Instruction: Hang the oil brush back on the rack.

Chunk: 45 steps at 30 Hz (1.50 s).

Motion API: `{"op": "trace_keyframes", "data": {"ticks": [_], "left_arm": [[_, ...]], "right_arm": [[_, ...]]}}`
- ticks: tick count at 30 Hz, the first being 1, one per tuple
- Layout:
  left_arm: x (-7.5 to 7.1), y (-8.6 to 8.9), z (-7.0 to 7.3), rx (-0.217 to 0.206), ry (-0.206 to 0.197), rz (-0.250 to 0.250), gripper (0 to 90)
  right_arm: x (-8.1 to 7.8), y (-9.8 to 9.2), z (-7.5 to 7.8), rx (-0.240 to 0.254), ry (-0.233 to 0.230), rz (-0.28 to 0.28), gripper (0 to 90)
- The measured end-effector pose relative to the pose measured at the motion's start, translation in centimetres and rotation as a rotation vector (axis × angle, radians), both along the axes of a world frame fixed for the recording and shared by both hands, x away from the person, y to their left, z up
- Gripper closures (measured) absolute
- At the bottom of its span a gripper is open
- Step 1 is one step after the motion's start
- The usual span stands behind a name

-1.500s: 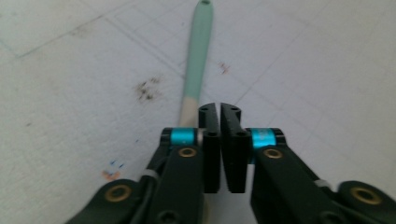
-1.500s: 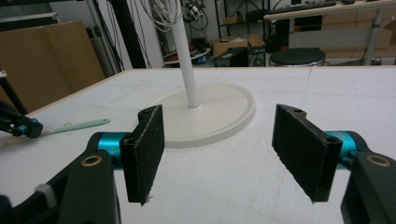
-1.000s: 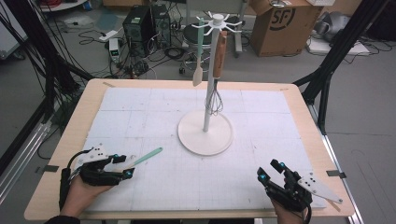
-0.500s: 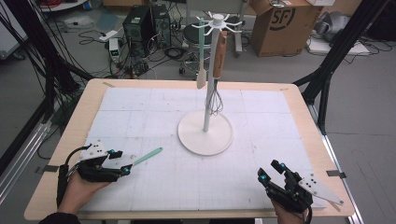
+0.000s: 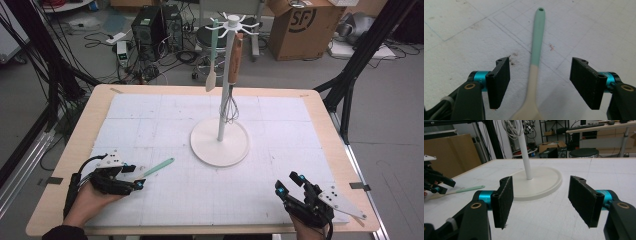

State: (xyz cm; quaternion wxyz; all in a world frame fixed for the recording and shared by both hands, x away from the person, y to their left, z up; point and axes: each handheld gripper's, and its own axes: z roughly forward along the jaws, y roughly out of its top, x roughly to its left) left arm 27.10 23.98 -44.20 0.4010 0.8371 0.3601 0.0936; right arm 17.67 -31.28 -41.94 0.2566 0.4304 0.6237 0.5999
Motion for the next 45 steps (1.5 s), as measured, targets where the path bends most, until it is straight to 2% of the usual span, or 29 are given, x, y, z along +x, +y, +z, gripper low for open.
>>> {"op": "trace_keyframes", "data": {"ticks": [3,8,12,17,19,24,28,30,35,38,41,43,45], "left_arm": [[0.1,-0.1,-0.1,0.005,0.012,0.006,39.7],[0.2,-0.5,-0.6,0.059,0.018,-0.008,41.1],[0.1,-0.5,-0.6,0.066,0.011,-0.008,42.0],[0.0,-0.7,-0.6,0.098,-0.010,-0.008,43.9],[0.0,-0.7,-0.6,0.095,-0.003,0.000,45.9],[-0.2,-0.9,-0.5,0.116,-0.016,-0.002,48.3],[-0.3,-0.9,-0.5,0.119,-0.018,-0.014,53.0],[-0.4,-0.9,-0.5,0.114,-0.021,-0.033,59.9],[-0.5,-1.3,-0.3,0.139,-0.018,-0.049,65.7],[-0.4,-1.3,-0.3,0.128,-0.006,-0.060,71.4],[-0.4,-1.3,-0.3,0.118,0.002,-0.049,73.6],[-0.3,-1.2,-0.3,0.110,0.007,-0.049,80.4],[-0.4,-1.1,-0.4,0.109,-0.002,-0.053,81.5]], "right_arm": [[0.0,0.0,0.0,-0.001,0.001,-0.001,36.3],[0.0,0.0,0.0,0.000,0.000,-0.003,36.3],[0.0,0.0,0.0,-0.002,-0.002,-0.003,36.3],[0.0,0.0,-0.1,-0.004,0.002,-0.004,36.3],[0.0,0.0,-0.1,-0.005,0.003,-0.003,36.3],[0.1,0.1,-0.2,-0.007,0.003,-0.003,36.3],[0.2,0.0,-0.3,-0.005,0.007,-0.008,36.3],[0.1,-0.1,-0.3,-0.003,0.003,-0.012,36.3],[0.1,-0.1,-0.3,0.000,0.003,-0.015,36.3],[0.1,-0.1,-0.2,0.000,-0.002,-0.015,36.3],[0.1,-0.2,-0.2,0.000,-0.004,-0.017,36.3],[0.1,-0.1,-0.2,0.004,-0.006,-0.020,36.3],[0.0,-0.1,-0.2,0.006,-0.004,-0.017,36.3]]}}
